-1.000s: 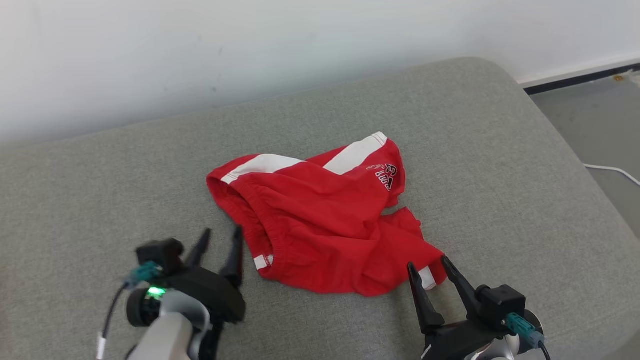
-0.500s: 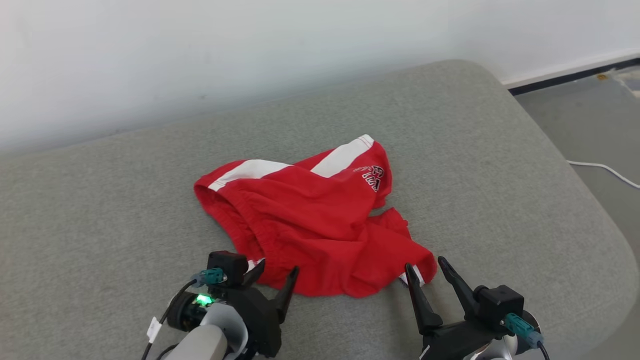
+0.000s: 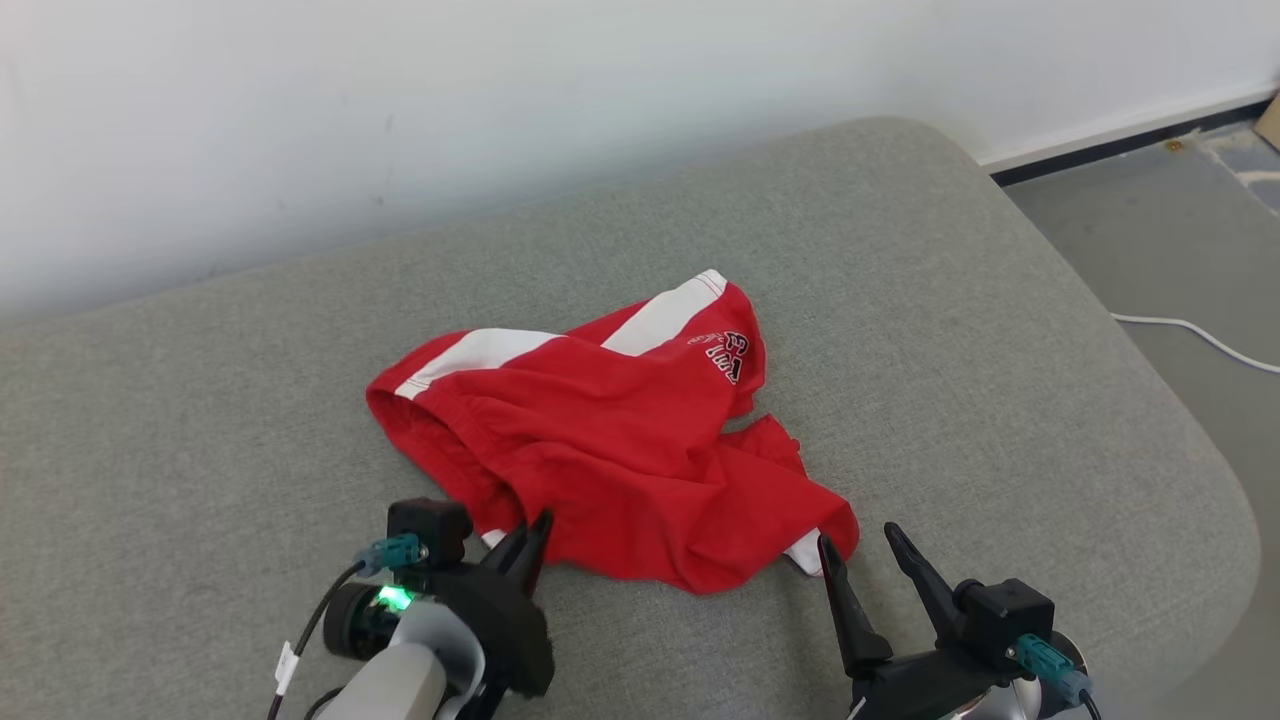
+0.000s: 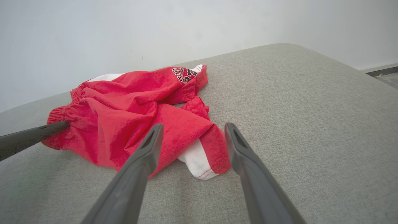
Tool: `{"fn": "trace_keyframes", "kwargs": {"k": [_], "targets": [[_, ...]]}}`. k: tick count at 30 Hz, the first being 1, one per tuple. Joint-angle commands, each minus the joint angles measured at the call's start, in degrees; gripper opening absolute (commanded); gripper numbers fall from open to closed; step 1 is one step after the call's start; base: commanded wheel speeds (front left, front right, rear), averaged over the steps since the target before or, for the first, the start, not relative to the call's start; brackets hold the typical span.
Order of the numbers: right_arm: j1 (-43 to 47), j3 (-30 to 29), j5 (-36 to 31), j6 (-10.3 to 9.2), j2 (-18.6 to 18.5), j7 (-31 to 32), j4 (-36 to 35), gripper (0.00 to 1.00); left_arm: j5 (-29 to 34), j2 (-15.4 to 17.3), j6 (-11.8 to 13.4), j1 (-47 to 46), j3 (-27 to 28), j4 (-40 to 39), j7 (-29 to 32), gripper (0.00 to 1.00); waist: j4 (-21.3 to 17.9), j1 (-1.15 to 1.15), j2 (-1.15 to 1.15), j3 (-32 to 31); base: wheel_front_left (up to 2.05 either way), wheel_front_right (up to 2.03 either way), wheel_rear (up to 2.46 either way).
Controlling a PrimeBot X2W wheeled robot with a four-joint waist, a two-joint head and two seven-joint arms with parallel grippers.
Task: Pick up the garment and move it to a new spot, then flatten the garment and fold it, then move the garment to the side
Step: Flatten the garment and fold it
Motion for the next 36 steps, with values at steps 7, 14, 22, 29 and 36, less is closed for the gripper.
{"fn": "trace_keyframes", "kwargs": {"k": [7, 14, 22, 29, 36], "targets": [[1.07, -0.06, 0.08, -0.15, -0.06, -0.27, 0.41, 1.00, -7.05, -1.34, -0.39, -1.34, 0.85, -9.63, -1.73, 0.00, 1.51, 0.00, 0.00, -2.11, 0.00, 0.00, 0.00], [2.14, -1.00, -0.52, -0.15, -0.06, -0.04, 0.23, 1.00, -23.37, -1.86, -0.33, 1.14, 2.61, -32.06, 4.73, 0.00, 3.19, 0.00, 0.00, -3.28, 0.00, 0.00, 0.00], [1.91, -0.38, 0.11, -0.15, -0.06, 0.23, -0.48, 1.00, -27.24, 0.87, 8.58, 5.36, 6.89, -43.96, 8.12, 0.00, 3.02, 0.00, 0.00, -3.15, 0.00, 0.00, 0.00], [2.32, -1.86, -0.34, -0.15, -0.03, 0.15, -0.78, 1.00, -26.04, 7.65, 16.35, 11.44, 9.25, -47.07, 11.11, 0.00, 3.42, 0.00, 0.00, -2.10, 0.00, 0.00, 0.00], [1.12, -1.58, -0.44, -0.15, -0.04, 0.15, -0.93, 1.00, -23.52, 10.78, 19.91, 12.62, 9.68, -38.29, 10.76, 0.00, 3.79, 0.00, 0.00, -1.09, 0.00, 0.00, 0.00]]}}
